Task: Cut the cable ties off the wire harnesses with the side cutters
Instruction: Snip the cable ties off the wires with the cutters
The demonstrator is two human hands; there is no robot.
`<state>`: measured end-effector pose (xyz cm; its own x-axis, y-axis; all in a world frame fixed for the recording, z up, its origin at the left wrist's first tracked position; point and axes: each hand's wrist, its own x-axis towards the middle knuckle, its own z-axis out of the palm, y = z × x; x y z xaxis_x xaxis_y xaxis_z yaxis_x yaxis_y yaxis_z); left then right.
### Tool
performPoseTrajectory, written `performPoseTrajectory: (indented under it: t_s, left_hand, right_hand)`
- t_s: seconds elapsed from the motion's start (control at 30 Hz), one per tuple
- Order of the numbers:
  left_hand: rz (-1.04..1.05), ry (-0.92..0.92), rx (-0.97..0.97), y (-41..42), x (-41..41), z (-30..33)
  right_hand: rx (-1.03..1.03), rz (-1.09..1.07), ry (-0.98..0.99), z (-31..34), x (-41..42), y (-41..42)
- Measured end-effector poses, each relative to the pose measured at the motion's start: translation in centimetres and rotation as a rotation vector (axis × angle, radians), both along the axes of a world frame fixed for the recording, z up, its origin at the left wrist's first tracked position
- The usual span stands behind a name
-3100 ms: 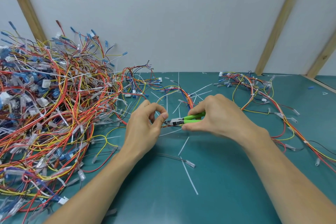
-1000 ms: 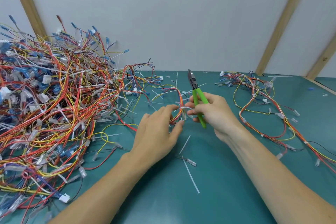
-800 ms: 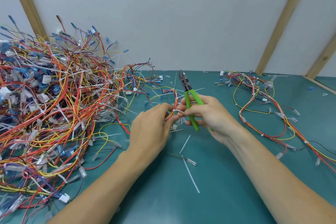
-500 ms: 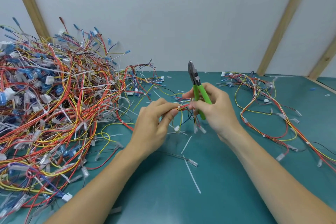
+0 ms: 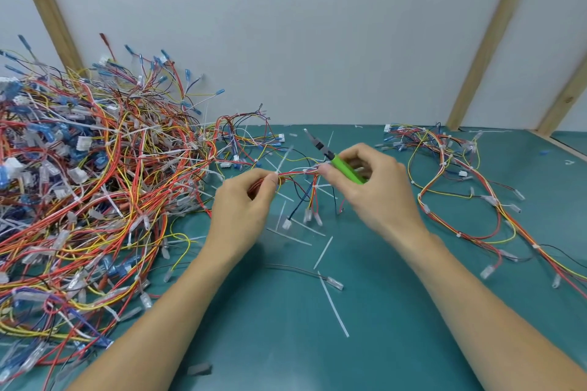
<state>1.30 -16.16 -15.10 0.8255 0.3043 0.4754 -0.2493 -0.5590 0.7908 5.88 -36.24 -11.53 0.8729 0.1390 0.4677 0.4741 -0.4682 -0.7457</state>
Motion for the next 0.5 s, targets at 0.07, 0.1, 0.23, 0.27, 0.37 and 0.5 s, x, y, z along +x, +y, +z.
performPoseTrajectory:
  t_s: [0.07,0.1,0.23,0.27,0.37,0.5]
  left_hand:
    - [-0.005,0.014,-0.092,0.3,0.1,0.2]
    - [0.007,0.016,-0.117,0.5,0.1,0.2]
    - [0.065,0.015,-0.1,0.8,0.1,0.0]
    - [0.052,0.022,-0.116,0.8,0.1,0.0]
    - [-0.08,0.072,-0.205,0.7,0.1,0.2]
    - [-0.276,0.116,-0.277,0.5,-0.1,0.6]
  right_hand:
    - [-0.018,-0.03,-0.042,0.2,0.4,-0.5]
    - [-0.04,-0.042,-0.061,0.2,0.5,-0.7]
    - [-0.131,-0.049,-0.115,-0.4,0.4,-0.7]
    - [-0.132,-0.025,-0.12,-0.5,0.3,-0.6]
    - [0.02,0.126,-0.028,-0.9,0.1,0.1]
    - [0.311,0.187,0.174,-1.3,0.3,1.0]
